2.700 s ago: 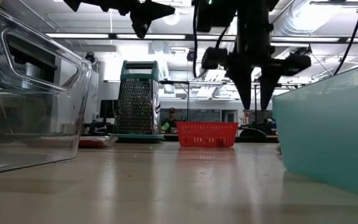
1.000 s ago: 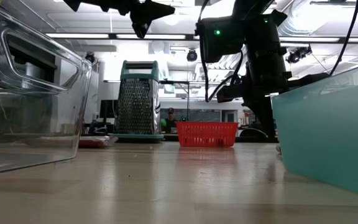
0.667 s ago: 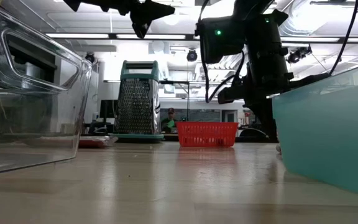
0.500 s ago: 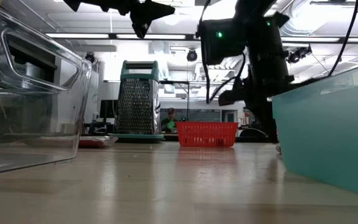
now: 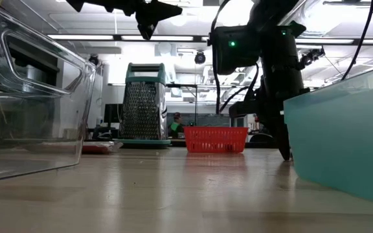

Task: Pick & Place Food Item
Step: Put the food coloring into the red bin

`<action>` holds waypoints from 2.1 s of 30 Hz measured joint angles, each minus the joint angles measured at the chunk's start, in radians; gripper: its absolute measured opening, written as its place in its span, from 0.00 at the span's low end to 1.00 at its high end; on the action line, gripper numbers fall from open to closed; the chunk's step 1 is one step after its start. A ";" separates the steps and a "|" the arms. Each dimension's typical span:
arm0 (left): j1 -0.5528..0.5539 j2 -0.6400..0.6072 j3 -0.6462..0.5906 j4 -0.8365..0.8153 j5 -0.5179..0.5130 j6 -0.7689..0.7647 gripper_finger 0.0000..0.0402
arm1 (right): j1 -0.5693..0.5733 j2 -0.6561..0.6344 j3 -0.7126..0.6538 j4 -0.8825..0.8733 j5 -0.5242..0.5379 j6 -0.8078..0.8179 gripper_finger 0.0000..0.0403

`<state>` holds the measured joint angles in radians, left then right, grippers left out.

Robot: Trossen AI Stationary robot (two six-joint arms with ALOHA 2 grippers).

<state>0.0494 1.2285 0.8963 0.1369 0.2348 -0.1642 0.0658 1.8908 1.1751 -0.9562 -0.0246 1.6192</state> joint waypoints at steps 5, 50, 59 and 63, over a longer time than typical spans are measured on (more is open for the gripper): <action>0.000 0.000 0.000 0.000 0.000 0.000 0.39 | 0.000 0.000 0.000 0.000 0.000 0.000 0.30; 0.000 0.000 0.000 0.004 0.000 0.000 0.39 | -0.014 -0.270 0.002 0.114 0.313 -0.164 0.17; 0.000 0.000 0.000 0.017 0.000 0.000 0.39 | -0.084 -0.270 0.002 0.252 0.362 -0.293 0.17; 0.000 0.000 0.000 0.017 0.000 0.000 0.39 | -0.172 -0.262 0.002 0.336 0.358 -0.396 0.17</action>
<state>0.0490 1.2285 0.8967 0.1543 0.2346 -0.1642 -0.1064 1.6289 1.1770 -0.6205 0.3338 1.2233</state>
